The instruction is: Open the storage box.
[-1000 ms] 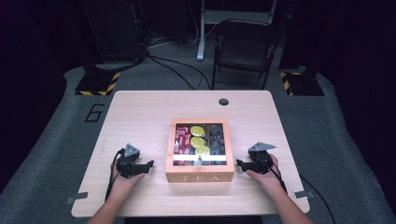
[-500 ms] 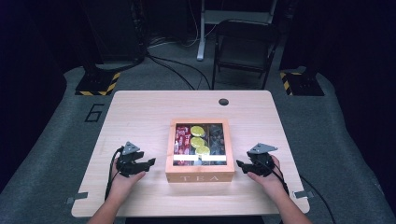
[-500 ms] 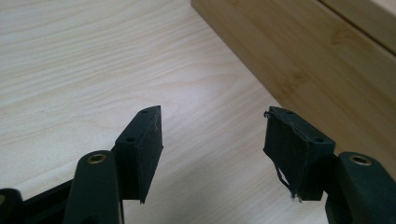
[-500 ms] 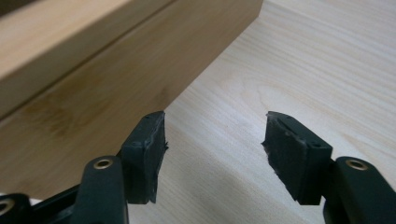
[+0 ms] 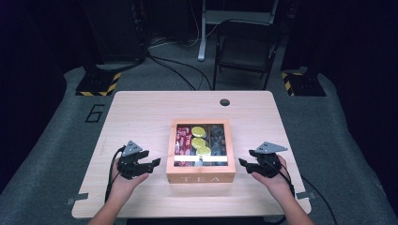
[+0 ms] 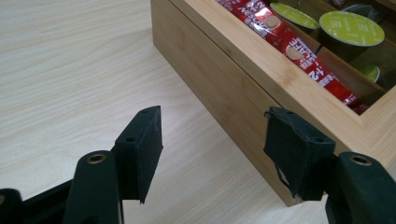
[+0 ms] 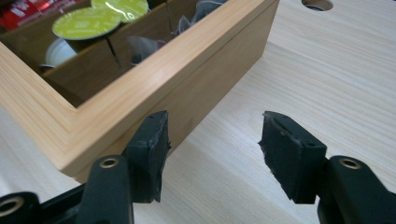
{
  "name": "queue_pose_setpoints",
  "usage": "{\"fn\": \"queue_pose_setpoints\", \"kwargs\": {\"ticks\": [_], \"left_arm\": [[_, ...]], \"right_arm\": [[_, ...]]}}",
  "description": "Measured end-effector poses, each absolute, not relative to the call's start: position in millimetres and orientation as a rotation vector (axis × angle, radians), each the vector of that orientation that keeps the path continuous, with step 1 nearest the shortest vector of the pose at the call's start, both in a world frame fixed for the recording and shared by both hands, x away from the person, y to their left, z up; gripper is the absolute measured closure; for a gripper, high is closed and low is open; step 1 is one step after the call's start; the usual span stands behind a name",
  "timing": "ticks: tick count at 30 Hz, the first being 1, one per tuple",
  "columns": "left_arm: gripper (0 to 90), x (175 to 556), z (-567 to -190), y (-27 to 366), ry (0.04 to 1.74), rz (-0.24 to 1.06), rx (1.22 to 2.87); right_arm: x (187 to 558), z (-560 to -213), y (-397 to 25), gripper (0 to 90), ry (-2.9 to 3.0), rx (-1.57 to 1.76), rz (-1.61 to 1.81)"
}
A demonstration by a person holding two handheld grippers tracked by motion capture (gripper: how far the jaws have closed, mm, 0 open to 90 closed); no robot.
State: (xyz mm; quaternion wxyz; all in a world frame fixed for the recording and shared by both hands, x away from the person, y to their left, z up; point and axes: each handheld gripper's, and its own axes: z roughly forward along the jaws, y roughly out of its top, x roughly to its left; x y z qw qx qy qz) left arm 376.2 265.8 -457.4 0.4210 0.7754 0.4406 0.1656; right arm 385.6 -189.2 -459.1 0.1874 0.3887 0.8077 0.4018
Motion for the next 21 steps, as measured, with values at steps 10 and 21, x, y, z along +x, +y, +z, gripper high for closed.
{"fn": "queue_pose_setpoints", "kwargs": {"ticks": [10, 21], "left_arm": [[36.7, 360.5, -445.1, 260.2, 1.061, 0.358, 1.928], [36.7, 340.3, -450.4, 239.7, 0.969, 0.365, 1.946]], "right_arm": [[364.6, -433.1, -185.7, 41.8, 2.281, 1.064, 1.210], [342.5, -439.1, -167.5, 41.9, 2.299, 1.009, 1.261]]}}
